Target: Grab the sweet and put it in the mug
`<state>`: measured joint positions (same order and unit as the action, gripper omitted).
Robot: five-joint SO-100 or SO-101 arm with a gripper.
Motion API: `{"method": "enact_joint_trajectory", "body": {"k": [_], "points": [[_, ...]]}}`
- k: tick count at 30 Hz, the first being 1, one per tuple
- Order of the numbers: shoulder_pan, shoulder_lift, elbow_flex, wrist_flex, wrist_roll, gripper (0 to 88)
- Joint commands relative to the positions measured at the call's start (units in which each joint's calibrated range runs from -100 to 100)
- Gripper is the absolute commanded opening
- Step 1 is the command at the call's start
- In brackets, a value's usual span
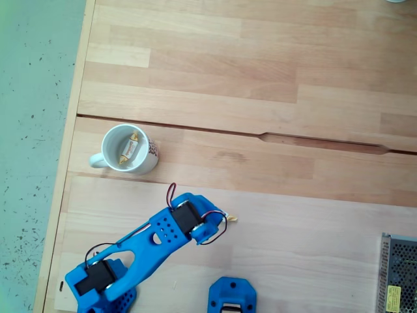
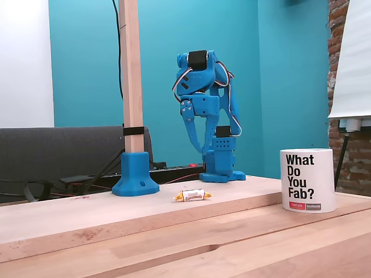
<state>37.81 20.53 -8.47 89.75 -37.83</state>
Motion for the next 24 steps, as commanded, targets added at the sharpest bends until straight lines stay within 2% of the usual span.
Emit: {"method": "enact_joint_trajectory", "body": {"k": [1, 15, 24], "points": [[-2.2, 1.5, -2.8, -0.6, 0.0, 0.0], [-2.6, 2.7, -2.8, -0.6, -0.2, 0.5], [-2.6, 3.5, -2.1, -0.6, -0.1, 19.4]]}}
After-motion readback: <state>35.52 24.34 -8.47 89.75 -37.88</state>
